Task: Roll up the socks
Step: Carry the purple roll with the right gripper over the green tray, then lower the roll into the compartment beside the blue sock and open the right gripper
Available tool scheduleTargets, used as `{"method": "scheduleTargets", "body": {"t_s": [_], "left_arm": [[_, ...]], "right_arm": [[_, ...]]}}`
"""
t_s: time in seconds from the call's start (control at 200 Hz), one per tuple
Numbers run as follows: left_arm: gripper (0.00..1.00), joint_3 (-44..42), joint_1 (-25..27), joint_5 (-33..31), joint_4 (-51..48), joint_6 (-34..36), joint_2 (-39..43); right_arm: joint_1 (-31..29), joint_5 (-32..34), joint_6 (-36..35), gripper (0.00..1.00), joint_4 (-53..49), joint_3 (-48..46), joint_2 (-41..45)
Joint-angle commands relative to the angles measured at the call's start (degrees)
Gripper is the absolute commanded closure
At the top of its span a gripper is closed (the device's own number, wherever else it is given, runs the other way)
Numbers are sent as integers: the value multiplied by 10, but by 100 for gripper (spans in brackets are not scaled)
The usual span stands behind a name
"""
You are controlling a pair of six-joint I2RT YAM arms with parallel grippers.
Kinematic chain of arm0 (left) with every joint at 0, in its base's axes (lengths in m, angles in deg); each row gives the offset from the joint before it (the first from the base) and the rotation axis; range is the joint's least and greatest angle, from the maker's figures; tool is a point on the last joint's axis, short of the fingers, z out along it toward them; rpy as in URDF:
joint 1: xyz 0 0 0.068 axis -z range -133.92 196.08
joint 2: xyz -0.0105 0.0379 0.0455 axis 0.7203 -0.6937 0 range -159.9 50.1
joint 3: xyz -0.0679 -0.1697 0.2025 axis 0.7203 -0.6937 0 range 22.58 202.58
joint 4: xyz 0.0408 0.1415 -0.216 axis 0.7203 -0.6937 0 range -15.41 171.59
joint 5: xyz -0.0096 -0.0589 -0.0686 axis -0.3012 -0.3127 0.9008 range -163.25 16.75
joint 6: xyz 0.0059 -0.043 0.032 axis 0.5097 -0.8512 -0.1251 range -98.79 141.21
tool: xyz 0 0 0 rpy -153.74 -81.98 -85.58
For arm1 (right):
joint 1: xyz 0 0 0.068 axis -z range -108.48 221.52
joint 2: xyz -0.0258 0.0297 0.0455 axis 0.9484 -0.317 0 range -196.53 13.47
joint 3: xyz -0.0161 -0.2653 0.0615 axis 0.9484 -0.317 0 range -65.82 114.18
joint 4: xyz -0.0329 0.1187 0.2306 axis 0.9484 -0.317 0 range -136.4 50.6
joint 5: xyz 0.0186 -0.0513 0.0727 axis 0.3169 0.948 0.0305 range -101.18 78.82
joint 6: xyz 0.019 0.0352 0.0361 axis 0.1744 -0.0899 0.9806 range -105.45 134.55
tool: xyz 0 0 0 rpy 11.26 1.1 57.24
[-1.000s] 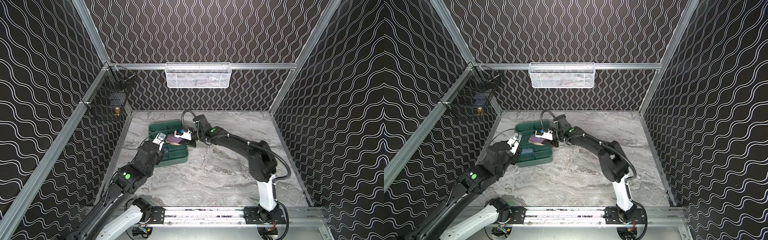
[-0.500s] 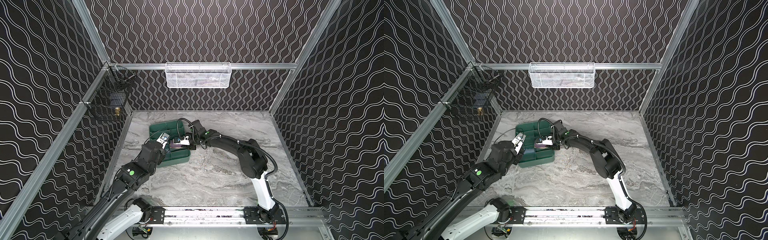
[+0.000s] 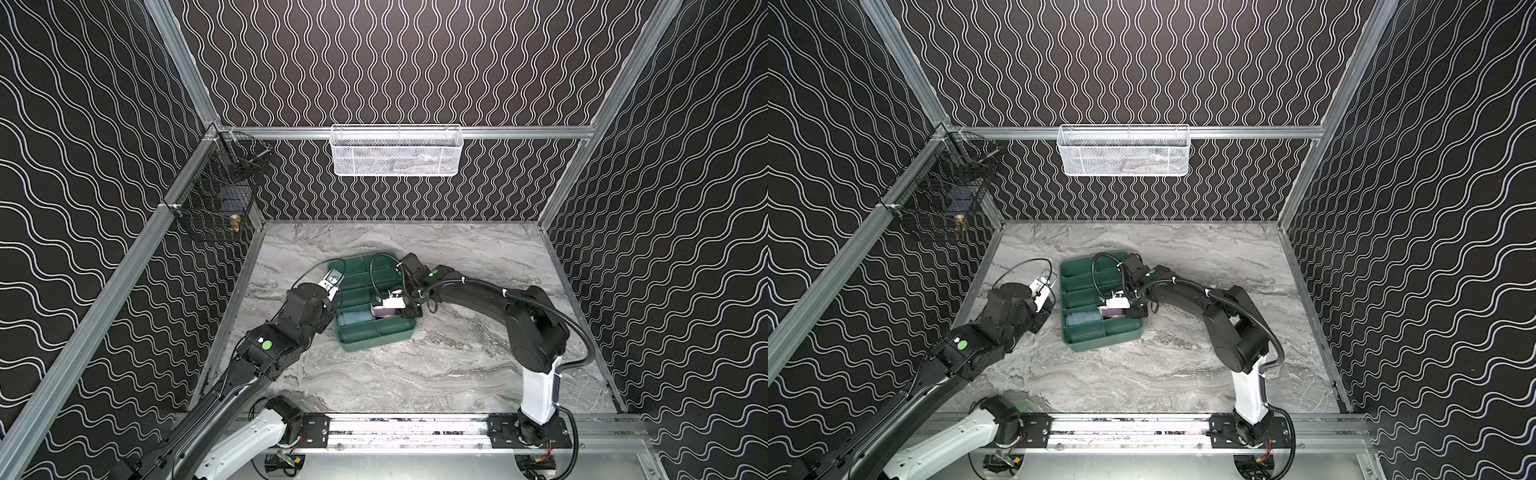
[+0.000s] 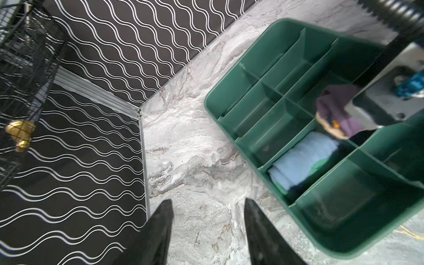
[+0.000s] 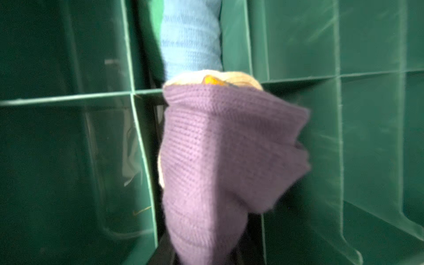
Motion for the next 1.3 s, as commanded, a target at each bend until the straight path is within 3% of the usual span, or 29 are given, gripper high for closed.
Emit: {"method": "scheduleTargets", "body": {"t_s": [0.0,0.32,0.561,0.816,0.976,1.121,1.291], "left_arm": [[46,-3,0,21,-2,-8,7],[46,-5,-1,52,-13,-7,24],[46,20,0,120,-30,0,-16],[46,37,-1,149,-30,-1,-47],[45,36,0,146,-24,-2,-49],[45,42,-1,137,-23,3,-50],[45,60,-1,125,-20,3,-48]], "right_arm": [[4,59,8,100,-98,-16,13],[19,58,-18,100,-169,12,-28],[50,-38,-4,100,-272,105,-116],[52,3,32,100,-246,129,-142],[50,16,36,64,-210,133,-86],[37,32,5,47,-198,125,-33],[26,54,0,40,-249,155,-17]]}}
